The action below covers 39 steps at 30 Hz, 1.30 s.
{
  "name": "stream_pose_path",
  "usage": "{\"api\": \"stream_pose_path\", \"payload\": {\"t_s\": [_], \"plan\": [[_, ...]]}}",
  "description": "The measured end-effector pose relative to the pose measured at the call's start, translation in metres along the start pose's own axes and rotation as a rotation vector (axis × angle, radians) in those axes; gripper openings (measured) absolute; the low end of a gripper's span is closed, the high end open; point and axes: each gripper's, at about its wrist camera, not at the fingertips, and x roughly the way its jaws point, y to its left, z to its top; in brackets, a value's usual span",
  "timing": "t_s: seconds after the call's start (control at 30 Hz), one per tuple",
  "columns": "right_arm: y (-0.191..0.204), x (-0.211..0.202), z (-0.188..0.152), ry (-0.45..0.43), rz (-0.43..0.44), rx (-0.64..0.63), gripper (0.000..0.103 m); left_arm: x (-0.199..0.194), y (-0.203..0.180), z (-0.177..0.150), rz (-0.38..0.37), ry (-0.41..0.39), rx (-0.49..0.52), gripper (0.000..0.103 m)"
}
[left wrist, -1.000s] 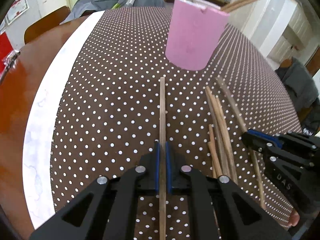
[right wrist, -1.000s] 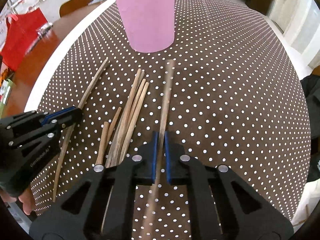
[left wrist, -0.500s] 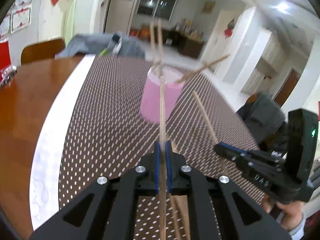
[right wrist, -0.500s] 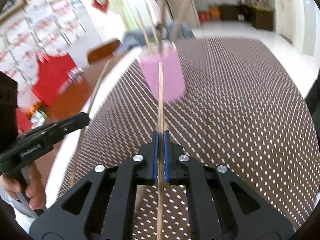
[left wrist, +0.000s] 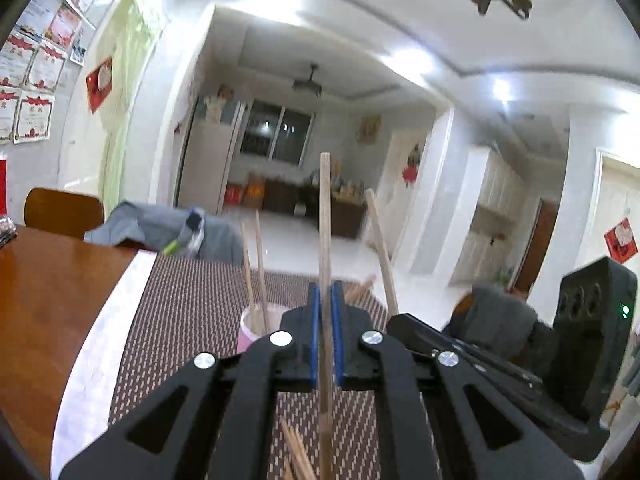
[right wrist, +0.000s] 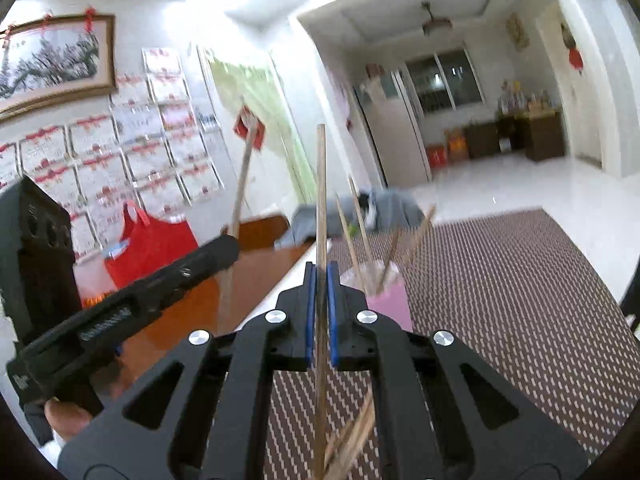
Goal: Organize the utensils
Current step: 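Lift both held sticks upright and carry them above the pink cup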
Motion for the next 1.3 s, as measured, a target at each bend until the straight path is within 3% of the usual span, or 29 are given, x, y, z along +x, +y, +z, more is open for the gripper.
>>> {"api": "stream_pose_path", "payload": {"t_s": [0.3,0.5,0.67,1.03,1.3], "plan": [[-0.005,0.041,0.010,-0.188,0.030,-0.034,0.006,0.029,0.017,0.021,0.028,-0.238,-0.013,0.006],[-0.022,0.082,0.014,-0.236,0.021,-0.032,0.006,0.065,0.033,0.029,0.069,-0.307,-0.053,0.006],[-0.030,0.093,0.020,-0.297,-0.006,-0.043,0.006,0.092,0.045,0.030,0.095,-0.341,-0.073,0.006],[-0.030,0.105,0.021,-0.391,-0.044,-0.115,0.006,0.125,0.057,0.025,0.113,-0.340,-0.076,0.006],[-0.030,0.110,0.016,-0.392,-0.059,-0.126,0.006,0.130,0.062,0.018,0.124,-0.332,-0.084,0.006]]}}
